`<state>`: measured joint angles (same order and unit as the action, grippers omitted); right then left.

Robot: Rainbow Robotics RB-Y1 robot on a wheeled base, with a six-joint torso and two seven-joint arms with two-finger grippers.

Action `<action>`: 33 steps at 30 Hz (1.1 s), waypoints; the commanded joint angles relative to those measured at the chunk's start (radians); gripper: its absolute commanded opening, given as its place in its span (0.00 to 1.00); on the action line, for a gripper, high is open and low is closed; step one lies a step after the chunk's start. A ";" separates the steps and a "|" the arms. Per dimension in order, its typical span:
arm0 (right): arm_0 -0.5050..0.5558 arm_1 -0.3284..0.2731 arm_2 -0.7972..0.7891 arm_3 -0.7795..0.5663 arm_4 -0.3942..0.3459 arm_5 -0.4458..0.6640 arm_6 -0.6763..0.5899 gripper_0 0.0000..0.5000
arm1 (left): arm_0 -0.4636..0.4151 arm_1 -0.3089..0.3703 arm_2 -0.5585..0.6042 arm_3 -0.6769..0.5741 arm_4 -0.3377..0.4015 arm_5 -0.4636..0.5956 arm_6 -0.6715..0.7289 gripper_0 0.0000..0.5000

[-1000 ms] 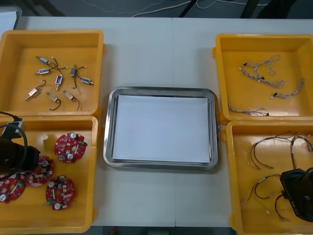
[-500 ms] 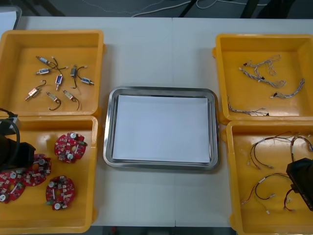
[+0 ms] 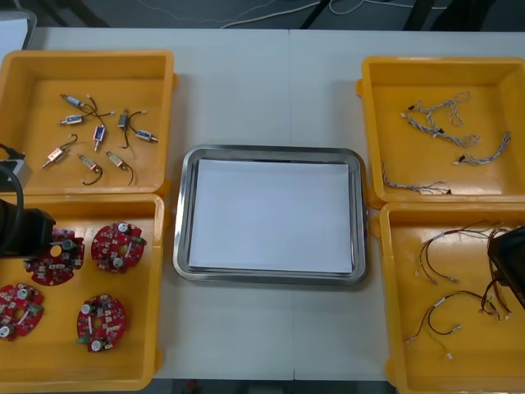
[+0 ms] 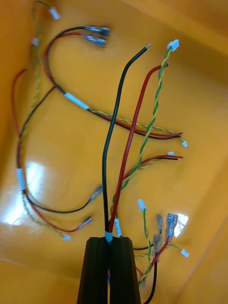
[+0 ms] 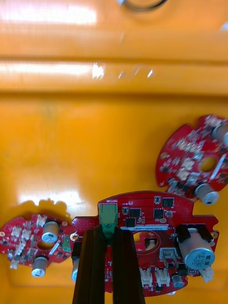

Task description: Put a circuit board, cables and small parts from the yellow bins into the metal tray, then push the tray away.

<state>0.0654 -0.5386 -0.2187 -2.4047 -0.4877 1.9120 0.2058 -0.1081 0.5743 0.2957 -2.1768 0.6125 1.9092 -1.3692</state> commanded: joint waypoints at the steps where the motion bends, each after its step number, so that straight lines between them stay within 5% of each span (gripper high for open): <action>1: -0.024 -0.055 -0.034 -0.070 -0.028 0.008 0.075 0.00 | -0.085 0.058 0.028 -0.049 0.039 0.011 0.082 0.00; 10: -0.026 -0.120 -0.039 -0.100 -0.066 0.008 0.297 0.00 | -0.159 0.110 -0.043 -0.052 0.127 0.011 0.183 0.00; 16: -0.026 -0.167 -0.057 -0.120 -0.144 0.008 0.445 0.00 | -0.239 0.159 -0.164 -0.064 0.204 0.011 0.374 0.00; 23: -0.026 -0.208 -0.106 -0.134 -0.250 0.008 0.607 0.00 | -0.364 0.207 -0.362 -0.078 0.225 0.011 0.604 0.00; 33: -0.032 -0.276 -0.111 -0.152 -0.276 0.008 0.857 0.00 | -0.518 0.196 -0.581 -0.075 0.237 0.011 0.823 0.00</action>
<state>0.0550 -0.7632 -0.3014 -2.5223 -0.7551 1.9132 0.9657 -0.5483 0.7466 -0.2248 -2.2224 0.8440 1.9125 -0.6315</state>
